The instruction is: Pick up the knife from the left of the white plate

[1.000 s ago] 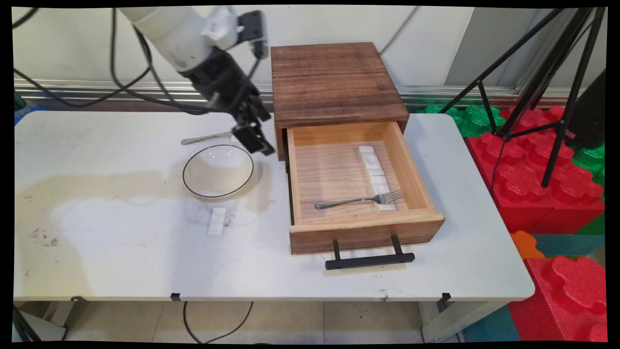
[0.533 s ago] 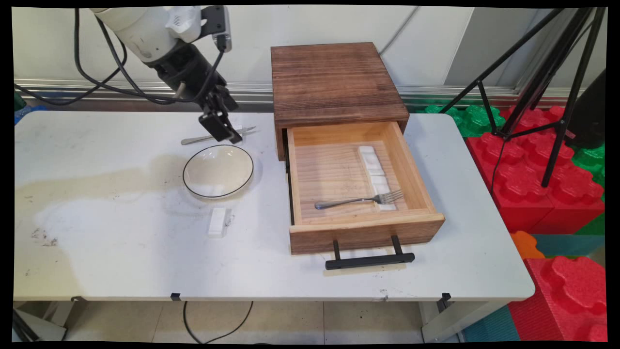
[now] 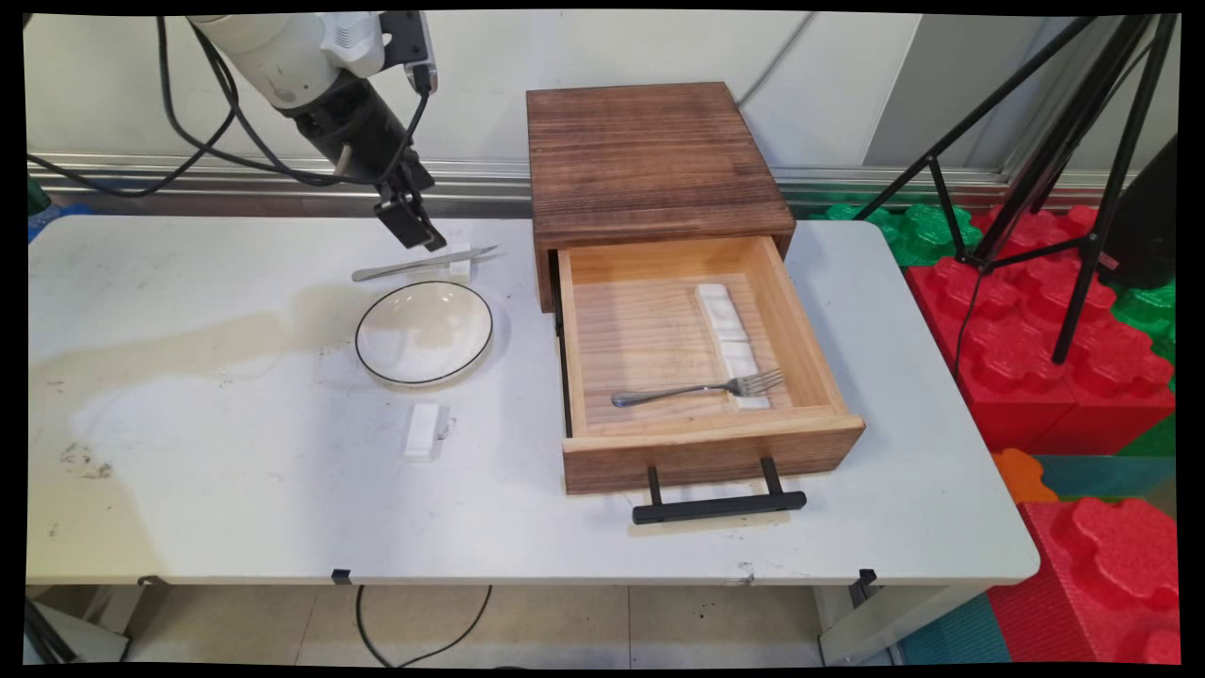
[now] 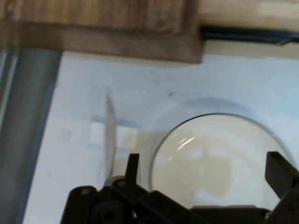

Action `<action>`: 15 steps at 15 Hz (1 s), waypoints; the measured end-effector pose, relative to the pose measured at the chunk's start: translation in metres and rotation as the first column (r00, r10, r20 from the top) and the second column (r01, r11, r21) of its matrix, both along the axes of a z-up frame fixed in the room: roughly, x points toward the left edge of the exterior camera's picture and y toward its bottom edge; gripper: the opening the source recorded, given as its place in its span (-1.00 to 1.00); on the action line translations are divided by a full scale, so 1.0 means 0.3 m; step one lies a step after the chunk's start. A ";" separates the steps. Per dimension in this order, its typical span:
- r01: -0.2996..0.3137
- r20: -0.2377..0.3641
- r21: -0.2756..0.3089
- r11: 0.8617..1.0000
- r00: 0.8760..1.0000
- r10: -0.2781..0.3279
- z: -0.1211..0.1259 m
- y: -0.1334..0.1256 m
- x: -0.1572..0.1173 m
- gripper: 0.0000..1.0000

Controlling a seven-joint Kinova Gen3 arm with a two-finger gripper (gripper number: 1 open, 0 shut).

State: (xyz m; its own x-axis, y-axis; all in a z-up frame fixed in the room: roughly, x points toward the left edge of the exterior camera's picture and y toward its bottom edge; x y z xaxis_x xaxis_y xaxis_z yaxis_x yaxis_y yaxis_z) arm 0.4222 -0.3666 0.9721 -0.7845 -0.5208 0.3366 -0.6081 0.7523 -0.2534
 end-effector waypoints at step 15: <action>-0.126 0.157 0.092 0.988 0.981 0.111 -0.183 -0.273 0.178 1.00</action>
